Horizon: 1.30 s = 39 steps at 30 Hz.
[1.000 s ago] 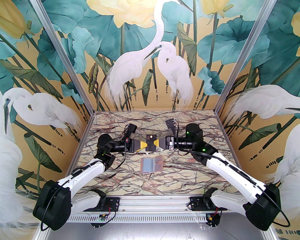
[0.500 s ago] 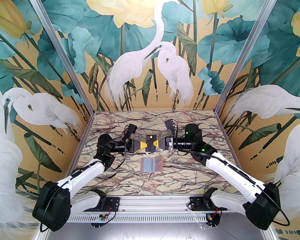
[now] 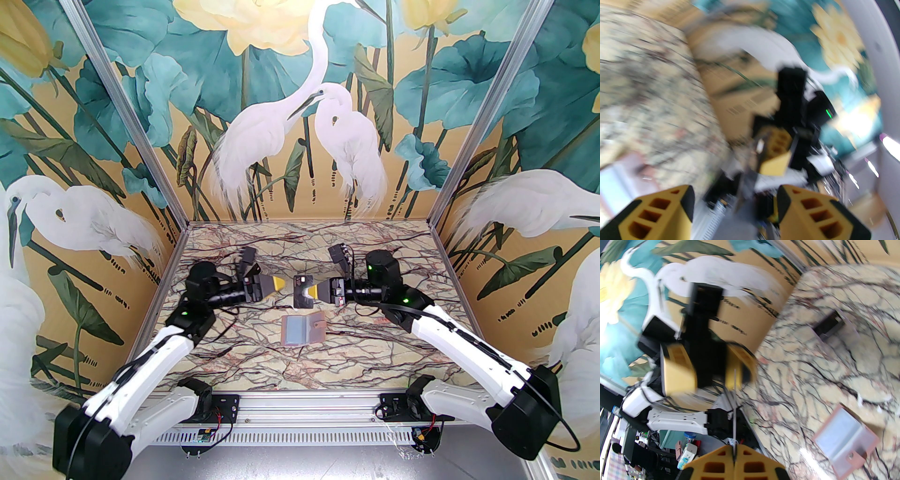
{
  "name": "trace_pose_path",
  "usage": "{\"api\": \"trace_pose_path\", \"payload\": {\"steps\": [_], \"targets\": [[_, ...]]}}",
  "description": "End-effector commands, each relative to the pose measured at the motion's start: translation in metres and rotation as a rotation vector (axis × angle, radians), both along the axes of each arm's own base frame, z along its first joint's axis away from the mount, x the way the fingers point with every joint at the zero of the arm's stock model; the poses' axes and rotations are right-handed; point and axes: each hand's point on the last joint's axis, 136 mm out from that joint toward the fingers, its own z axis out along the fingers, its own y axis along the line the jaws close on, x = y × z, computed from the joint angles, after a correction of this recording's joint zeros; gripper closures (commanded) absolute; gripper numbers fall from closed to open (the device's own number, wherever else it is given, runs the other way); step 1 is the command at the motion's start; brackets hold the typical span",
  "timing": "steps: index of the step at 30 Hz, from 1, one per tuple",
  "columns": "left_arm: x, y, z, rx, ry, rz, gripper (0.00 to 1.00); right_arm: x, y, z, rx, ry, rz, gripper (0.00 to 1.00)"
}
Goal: Put the credit cards into the card holder
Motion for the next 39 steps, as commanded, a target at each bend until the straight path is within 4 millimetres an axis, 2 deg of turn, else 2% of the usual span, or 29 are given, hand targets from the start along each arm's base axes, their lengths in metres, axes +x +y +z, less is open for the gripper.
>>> {"api": "trace_pose_path", "payload": {"steps": [1, 5, 10, 13, 17, 25, 31, 39], "targets": [[0.0, 0.026, -0.068, 0.189, 0.181, 0.13, 0.39, 0.005, -0.01, -0.054, -0.139, 0.136, -0.07, 1.0], [-0.011, 0.01, -0.107, 0.146, 0.307, 0.039, 0.46, 0.006, -0.015, -0.096, -0.205, 0.246, -0.119, 1.0], [-0.026, -0.007, -0.158, 0.279, 0.382, 0.016, 0.51, 0.002, -0.014, -0.134, -0.281, 0.32, -0.14, 1.0], [-0.03, -0.009, -0.179, 0.309, 0.426, 0.016, 0.57, -0.001, -0.008, -0.154, -0.317, 0.349, -0.13, 1.0], [-0.033, -0.012, -0.197, 0.352, 0.446, 0.009, 0.61, -0.002, -0.004, -0.177, -0.365, 0.376, -0.13, 1.0], [-0.032, -0.016, -0.225, 0.404, 0.479, -0.009, 0.66, 0.005, -0.006, -0.207, -0.455, 0.387, -0.15, 1.0], [-0.033, -0.017, -0.241, 0.438, 0.507, -0.015, 0.71, 0.007, -0.005, -0.213, -0.461, 0.389, -0.153, 1.0], [-0.032, -0.018, -0.248, 0.462, 0.513, -0.011, 0.77, 0.009, -0.001, -0.215, -0.449, 0.399, -0.149, 1.0]]}}
